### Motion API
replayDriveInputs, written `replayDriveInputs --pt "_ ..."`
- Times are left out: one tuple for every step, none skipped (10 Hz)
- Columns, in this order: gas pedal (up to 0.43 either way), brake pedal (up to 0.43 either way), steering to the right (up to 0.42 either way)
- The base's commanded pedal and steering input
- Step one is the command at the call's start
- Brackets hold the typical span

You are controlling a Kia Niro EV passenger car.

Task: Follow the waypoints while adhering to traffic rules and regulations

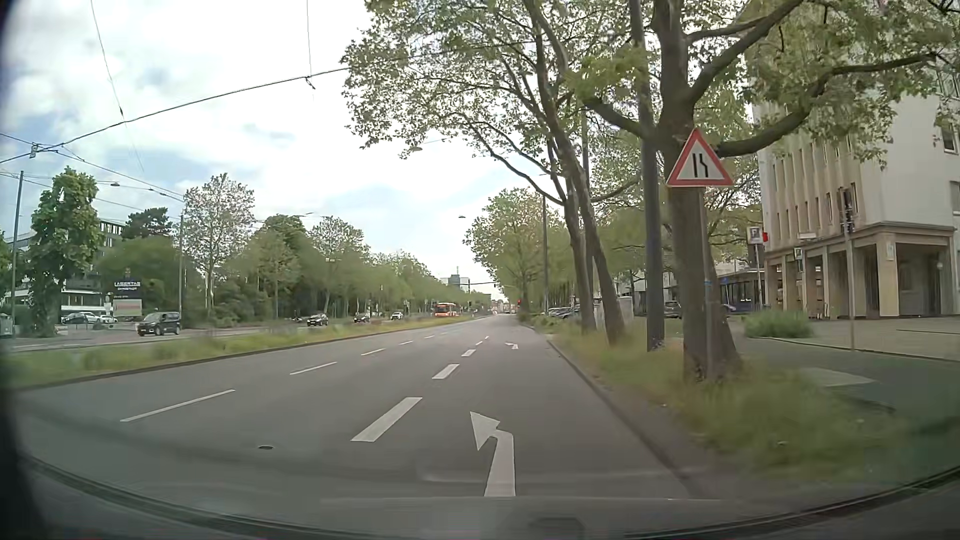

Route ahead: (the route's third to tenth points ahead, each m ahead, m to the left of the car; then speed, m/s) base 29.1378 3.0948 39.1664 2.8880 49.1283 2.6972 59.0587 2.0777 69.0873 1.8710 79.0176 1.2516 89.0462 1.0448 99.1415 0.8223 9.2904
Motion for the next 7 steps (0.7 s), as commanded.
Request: replayDriveInputs --pt "0.177 0.030 0.007" --pt "0.177 0.030 0.006" --pt "0.177 0.030 0.006" --pt "0.177 0.030 0.006" --pt "0.169 0.030 0.005" --pt "0.169 0.030 0.005" --pt "0.169 0.030 0.005"
